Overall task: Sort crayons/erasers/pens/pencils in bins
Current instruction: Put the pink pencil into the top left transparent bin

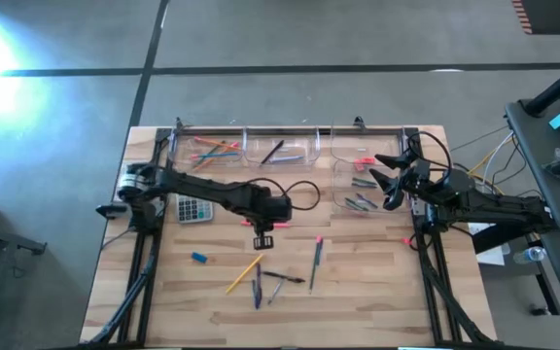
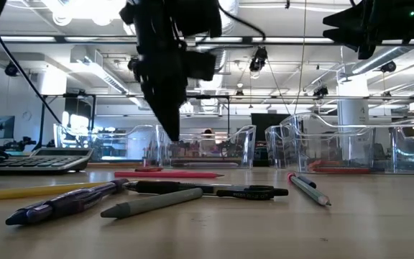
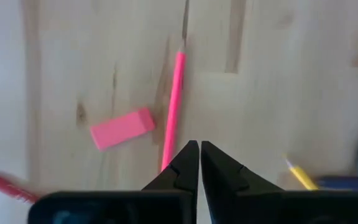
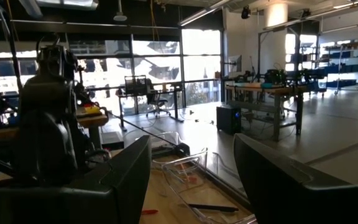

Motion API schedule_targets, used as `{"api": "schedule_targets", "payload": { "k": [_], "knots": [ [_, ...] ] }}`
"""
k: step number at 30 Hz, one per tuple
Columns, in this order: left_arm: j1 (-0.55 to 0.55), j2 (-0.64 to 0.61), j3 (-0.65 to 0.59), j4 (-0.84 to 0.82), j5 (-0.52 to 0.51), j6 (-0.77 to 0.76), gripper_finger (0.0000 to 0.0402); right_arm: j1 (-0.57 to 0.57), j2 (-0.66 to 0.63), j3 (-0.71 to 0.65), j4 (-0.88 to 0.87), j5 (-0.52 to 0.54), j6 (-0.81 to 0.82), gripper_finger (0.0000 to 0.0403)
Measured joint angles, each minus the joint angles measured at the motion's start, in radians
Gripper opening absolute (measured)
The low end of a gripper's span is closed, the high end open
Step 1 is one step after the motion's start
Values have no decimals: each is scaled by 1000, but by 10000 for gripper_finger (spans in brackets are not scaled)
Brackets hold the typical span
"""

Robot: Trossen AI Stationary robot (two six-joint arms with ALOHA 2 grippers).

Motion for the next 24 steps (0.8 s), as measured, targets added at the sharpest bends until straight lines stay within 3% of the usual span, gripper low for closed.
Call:
{"api": "schedule_targets", "payload": {
  "k": [13, 20, 24],
  "knots": [
    [43, 156, 3, -7, 0, 18, 124, 0, 0, 0, 0, 0, -1, 219],
    [56, 201, 8, -7, 3, 20, 131, 0, 0, 0, 0, 0, -1, 219],
    [57, 257, 7, -3, 19, 22, 112, 0, 0, 0, 0, 0, -1, 219]
  ]
}}
